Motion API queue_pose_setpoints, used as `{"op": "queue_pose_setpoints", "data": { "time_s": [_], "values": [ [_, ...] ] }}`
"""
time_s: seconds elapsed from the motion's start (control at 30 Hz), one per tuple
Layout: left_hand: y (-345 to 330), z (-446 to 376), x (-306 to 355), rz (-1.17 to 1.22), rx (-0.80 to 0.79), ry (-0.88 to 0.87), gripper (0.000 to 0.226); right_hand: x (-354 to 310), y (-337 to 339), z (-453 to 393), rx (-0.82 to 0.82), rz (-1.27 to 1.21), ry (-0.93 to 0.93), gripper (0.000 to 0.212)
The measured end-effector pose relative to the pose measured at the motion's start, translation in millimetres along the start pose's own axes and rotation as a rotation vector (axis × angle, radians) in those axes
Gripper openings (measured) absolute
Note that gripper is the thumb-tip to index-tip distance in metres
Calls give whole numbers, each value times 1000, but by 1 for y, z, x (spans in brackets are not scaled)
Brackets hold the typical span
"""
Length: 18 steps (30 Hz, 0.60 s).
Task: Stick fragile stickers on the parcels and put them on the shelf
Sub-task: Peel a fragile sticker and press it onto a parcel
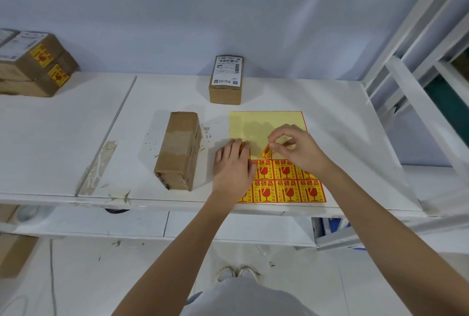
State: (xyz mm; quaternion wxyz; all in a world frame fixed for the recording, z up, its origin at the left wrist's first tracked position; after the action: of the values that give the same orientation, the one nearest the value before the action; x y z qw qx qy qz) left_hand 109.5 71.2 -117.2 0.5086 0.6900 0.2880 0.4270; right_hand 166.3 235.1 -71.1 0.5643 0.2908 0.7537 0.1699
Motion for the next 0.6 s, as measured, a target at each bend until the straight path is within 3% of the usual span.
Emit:
{"op": "queue_pose_setpoints", "data": {
  "time_s": [0.2, 0.47, 0.6],
  "values": [
    [4, 0, -2, 32, 19, 0, 54, -8, 12, 3, 68, -2, -33, 6],
    [14, -12, 0, 118, -145, 82, 38, -27, 17, 5, 68, -8, -22, 9],
    [38, -18, 7, 332, -84, 108, 27, -37, 18, 2, 22, 19, 11, 12]
  ]
}}
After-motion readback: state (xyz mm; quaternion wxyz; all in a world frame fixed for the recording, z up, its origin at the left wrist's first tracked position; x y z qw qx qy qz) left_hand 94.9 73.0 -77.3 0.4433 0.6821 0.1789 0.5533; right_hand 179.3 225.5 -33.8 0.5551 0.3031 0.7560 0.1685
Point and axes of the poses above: each hand's wrist, its own z-axis away from the middle knuckle, its own y-axis out of the back of the hand, x = y × z, the point moved 2 cm from there along -z, towards the middle knuckle, and after that the axes turned 13 degrees about y, right-handed, at the moved point
